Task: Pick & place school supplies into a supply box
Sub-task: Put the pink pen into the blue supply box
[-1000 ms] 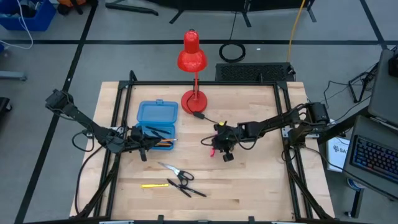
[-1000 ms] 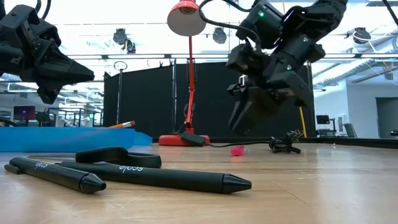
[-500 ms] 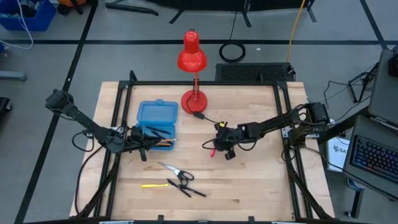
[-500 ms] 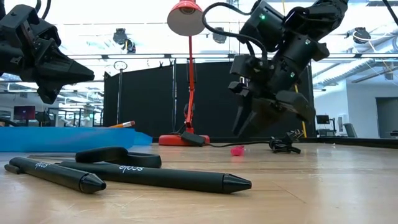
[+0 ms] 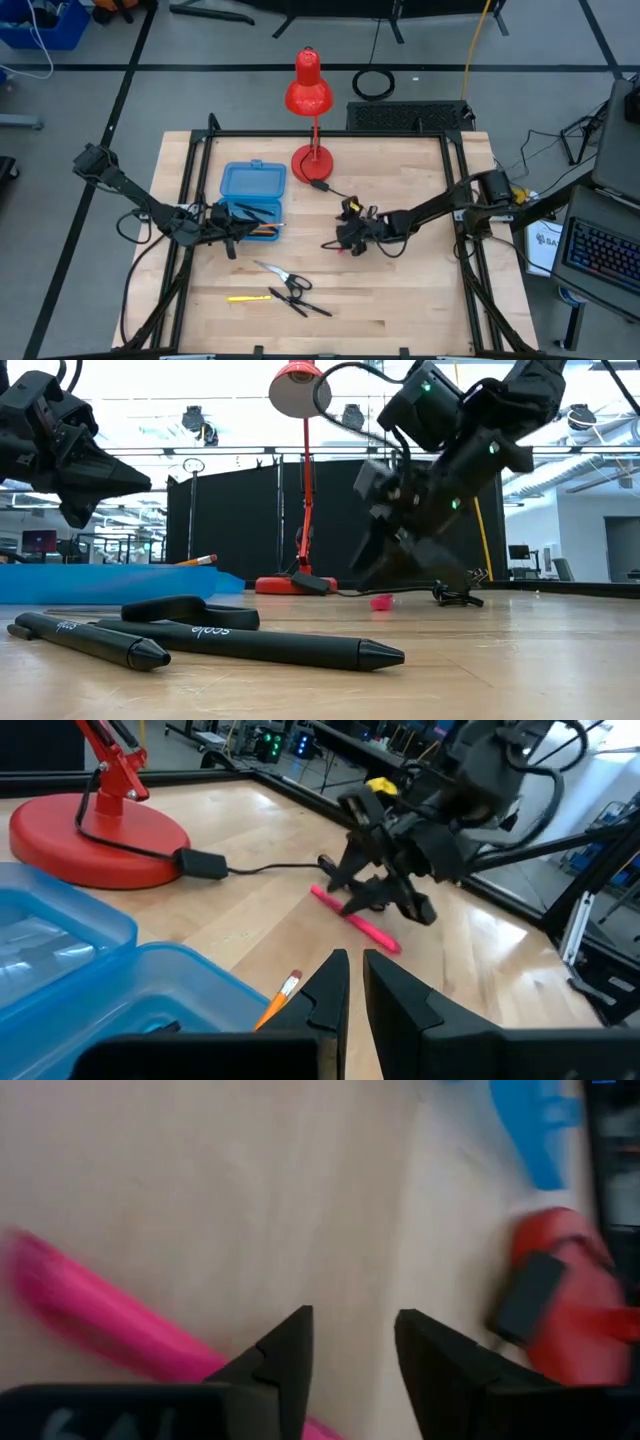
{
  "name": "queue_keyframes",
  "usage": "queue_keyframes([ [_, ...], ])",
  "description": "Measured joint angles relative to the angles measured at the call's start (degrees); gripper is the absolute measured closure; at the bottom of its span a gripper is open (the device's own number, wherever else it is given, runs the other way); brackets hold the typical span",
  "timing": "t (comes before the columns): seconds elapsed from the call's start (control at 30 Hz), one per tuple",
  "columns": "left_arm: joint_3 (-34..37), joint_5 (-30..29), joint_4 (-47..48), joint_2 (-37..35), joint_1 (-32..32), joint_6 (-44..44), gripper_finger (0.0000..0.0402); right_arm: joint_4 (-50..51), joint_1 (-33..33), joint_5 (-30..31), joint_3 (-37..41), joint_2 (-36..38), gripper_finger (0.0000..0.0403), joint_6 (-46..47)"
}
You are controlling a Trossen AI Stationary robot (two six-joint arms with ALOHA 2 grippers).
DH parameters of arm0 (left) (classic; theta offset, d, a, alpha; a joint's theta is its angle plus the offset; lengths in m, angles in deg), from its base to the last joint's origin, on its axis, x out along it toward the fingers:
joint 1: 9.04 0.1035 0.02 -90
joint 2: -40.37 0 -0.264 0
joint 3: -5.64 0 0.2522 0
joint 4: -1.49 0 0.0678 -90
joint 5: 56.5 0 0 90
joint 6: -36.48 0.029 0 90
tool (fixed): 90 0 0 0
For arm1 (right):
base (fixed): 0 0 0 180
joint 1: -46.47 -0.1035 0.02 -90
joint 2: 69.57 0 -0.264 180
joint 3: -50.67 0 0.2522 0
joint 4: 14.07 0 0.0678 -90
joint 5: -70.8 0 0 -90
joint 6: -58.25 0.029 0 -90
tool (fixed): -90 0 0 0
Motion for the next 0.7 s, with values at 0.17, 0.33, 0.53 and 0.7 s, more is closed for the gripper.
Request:
queue_keyframes([
  [0.17, 0.0, 0.02, 0.41, 0.0, 0.01, -0.07, 0.0364, -6.23, -2.91, 10.42, 0.02, -1.51, 0.0224, -0.13],
  [0.33, 0.0, 0.02, 0.81, 0.0, -0.01, -0.07, 0.0364, -17.72, -4.62, 10.43, 0.02, -0.93, 0.0214, 12.74],
  [0.53, 0.0, 0.04, 1.75, 0.0, -0.01, -1.49, 0.0364, -16.12, -3.56, 8.25, 0.0, -0.93, 0.0218, 46.99],
  [0.7, 0.0, 0.03, 1.84, 0.0, 0.01, -1.58, 0.0364, -5.34, -3.26, 9.85, 0.0, -0.97, 0.02, 63.72],
])
